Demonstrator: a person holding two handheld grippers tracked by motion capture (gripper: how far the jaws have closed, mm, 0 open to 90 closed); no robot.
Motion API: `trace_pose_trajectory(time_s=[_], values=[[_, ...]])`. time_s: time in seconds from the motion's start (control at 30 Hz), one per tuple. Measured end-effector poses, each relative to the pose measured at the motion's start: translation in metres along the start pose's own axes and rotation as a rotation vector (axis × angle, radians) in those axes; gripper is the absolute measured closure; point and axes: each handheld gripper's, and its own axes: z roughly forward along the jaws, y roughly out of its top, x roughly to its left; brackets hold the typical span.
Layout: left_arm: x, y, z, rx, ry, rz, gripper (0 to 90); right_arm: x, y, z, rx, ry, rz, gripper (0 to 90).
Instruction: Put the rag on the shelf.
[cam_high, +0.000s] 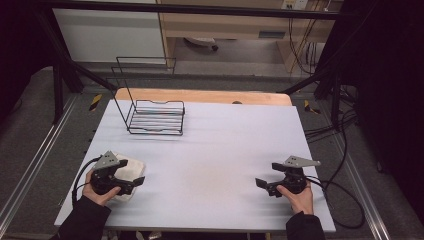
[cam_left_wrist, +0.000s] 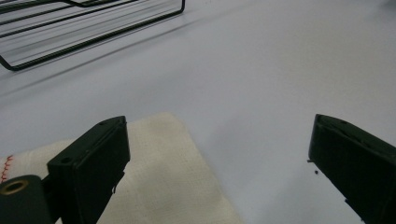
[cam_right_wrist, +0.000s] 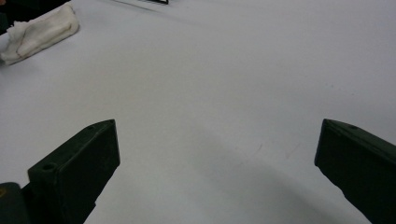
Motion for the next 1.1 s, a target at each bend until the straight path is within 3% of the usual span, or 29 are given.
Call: trace_pose_trajectory(time_s=[0.43,0.6,0.77,0.8,0.9,1.1], values=[[0.0,0.007,0.002,0.033,0.036,-0.018,7.8,0.001,-0.001,0.001,0.014,-0.001,0.004,0.5],[0.002,0.01,0.005,0.061,0.067,-0.03,18.4,0.001,-0.001,0.002,0.035,-0.009,0.004,0.5],[0.004,0.014,0.011,0.089,0.056,-0.051,35.7,0.002,0.0,0.004,0.039,-0.016,-0.007,0.6],[0.005,0.016,0.016,0.12,0.053,-0.054,38.8,0.002,0.0,0.005,0.042,-0.015,-0.004,0.6],[0.006,0.018,0.025,0.148,0.048,-0.066,44.8,0.002,-0.001,0.005,0.052,-0.017,-0.008,0.6],[0.009,0.02,0.038,0.203,0.101,-0.041,56.5,0.003,-0.001,0.006,0.055,-0.016,-0.009,0.6]])
